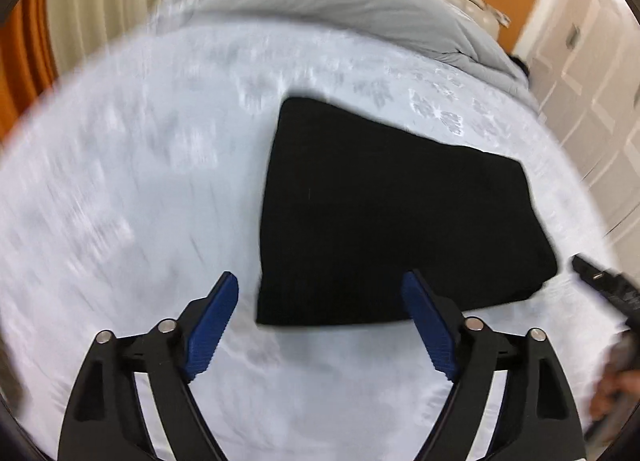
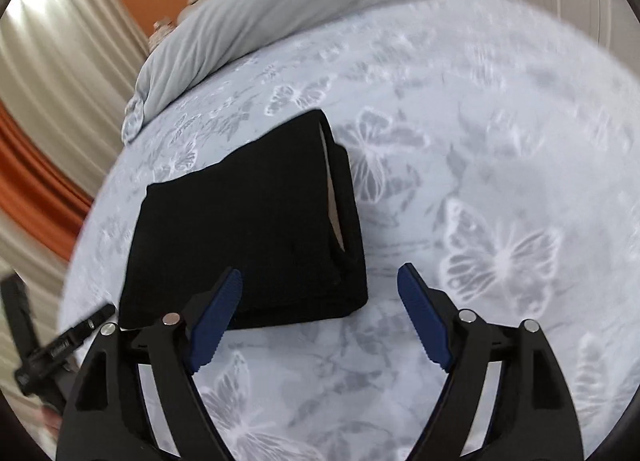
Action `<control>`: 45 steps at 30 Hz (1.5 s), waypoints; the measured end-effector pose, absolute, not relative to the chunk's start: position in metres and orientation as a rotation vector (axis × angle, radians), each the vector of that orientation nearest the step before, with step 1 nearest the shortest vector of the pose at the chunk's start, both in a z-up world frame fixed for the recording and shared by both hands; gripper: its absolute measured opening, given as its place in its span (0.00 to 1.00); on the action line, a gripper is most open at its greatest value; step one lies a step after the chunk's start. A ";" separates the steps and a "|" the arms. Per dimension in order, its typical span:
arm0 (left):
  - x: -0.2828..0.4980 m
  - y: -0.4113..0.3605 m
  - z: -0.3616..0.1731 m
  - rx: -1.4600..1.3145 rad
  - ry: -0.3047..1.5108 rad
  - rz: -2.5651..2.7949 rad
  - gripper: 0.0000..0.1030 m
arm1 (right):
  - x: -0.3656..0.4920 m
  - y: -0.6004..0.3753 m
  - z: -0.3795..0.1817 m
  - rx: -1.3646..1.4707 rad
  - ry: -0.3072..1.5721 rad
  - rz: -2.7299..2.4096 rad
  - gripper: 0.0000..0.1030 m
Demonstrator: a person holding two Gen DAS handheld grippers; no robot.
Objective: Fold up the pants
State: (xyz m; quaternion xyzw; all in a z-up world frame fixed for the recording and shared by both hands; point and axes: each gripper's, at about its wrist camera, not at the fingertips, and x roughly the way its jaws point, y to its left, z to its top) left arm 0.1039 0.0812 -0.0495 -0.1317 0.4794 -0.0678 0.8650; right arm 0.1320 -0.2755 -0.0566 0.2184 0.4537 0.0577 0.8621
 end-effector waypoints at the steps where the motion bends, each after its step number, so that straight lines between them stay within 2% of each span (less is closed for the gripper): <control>1: 0.106 0.090 -0.059 -0.359 1.036 -0.157 0.80 | 0.137 -0.275 -0.065 0.485 0.977 0.144 0.76; 5: 0.126 0.120 -0.104 -0.635 1.141 -0.171 0.75 | 0.156 -0.266 -0.100 0.565 1.055 0.206 0.74; 6: 0.129 0.124 -0.104 -0.676 1.107 -0.162 0.74 | 0.160 -0.262 -0.108 0.570 1.056 0.216 0.61; 7: 0.131 0.123 -0.101 -0.668 1.096 -0.160 0.66 | 0.162 -0.259 -0.109 0.555 1.050 0.216 0.53; 8: 0.136 0.116 -0.095 -0.631 1.094 -0.179 0.60 | 0.161 -0.256 -0.103 0.539 1.028 0.227 0.35; 9: 0.137 0.110 -0.091 -0.605 1.096 -0.188 0.57 | 0.157 -0.255 -0.090 0.531 1.009 0.231 0.30; 11: 0.135 0.100 -0.084 -0.554 1.092 -0.166 0.57 | 0.142 -0.253 -0.063 0.519 0.966 0.266 0.27; 12: 0.135 0.092 -0.080 -0.505 1.089 -0.156 0.57 | 0.131 -0.252 -0.051 0.479 0.941 0.284 0.27; 14: 0.135 0.082 -0.077 -0.432 1.084 -0.131 0.62 | 0.126 -0.251 -0.063 0.398 0.970 0.232 0.31; 16: 0.137 0.071 -0.084 -0.357 1.096 -0.120 0.68 | 0.134 -0.254 -0.102 0.379 1.100 0.166 0.44; 17: 0.138 0.069 -0.087 -0.337 1.101 -0.113 0.69 | 0.133 -0.263 -0.107 0.454 1.088 0.158 0.48; 19: 0.137 0.068 -0.085 -0.307 1.083 -0.092 0.69 | 0.125 -0.277 -0.086 0.541 1.032 0.143 0.45; 22: 0.126 0.066 -0.061 -0.258 1.003 -0.072 0.68 | 0.100 -0.268 -0.025 0.301 0.809 0.051 0.44; 24: 0.116 0.057 -0.044 -0.171 0.921 -0.053 0.68 | 0.092 -0.251 -0.007 0.183 0.738 0.068 0.37; 26: 0.111 0.043 -0.041 -0.060 0.875 -0.015 0.68 | 0.101 -0.240 -0.021 0.161 0.794 0.103 0.32; 29: 0.119 0.031 -0.055 0.026 0.897 0.017 0.68 | 0.131 -0.231 -0.083 0.084 0.983 0.025 0.33; 30: 0.124 0.029 -0.066 0.041 0.934 0.022 0.68 | 0.132 -0.231 -0.089 0.110 0.960 0.015 0.34; 32: 0.126 0.029 -0.075 0.037 0.960 0.023 0.68 | 0.128 -0.234 -0.074 0.132 0.947 0.013 0.36; 34: 0.121 0.031 -0.068 0.033 0.939 0.019 0.68 | 0.111 -0.236 -0.046 0.145 0.878 0.051 0.34; 37: 0.109 0.029 -0.054 0.035 0.902 -0.006 0.68 | 0.092 -0.235 -0.018 0.105 0.797 0.027 0.36; 39: 0.099 0.027 -0.046 0.058 0.874 -0.002 0.68 | 0.083 -0.235 -0.011 0.085 0.771 0.012 0.42; 40: 0.097 0.026 -0.044 0.065 0.867 -0.002 0.68 | 0.081 -0.236 -0.009 0.086 0.766 0.009 0.48; 41: 0.093 0.025 -0.041 0.069 0.863 -0.005 0.68 | 0.078 -0.237 -0.008 0.094 0.762 0.004 0.57; 45: 0.076 0.021 -0.026 0.086 0.827 -0.025 0.68 | 0.062 -0.242 -0.009 0.140 0.770 -0.003 0.61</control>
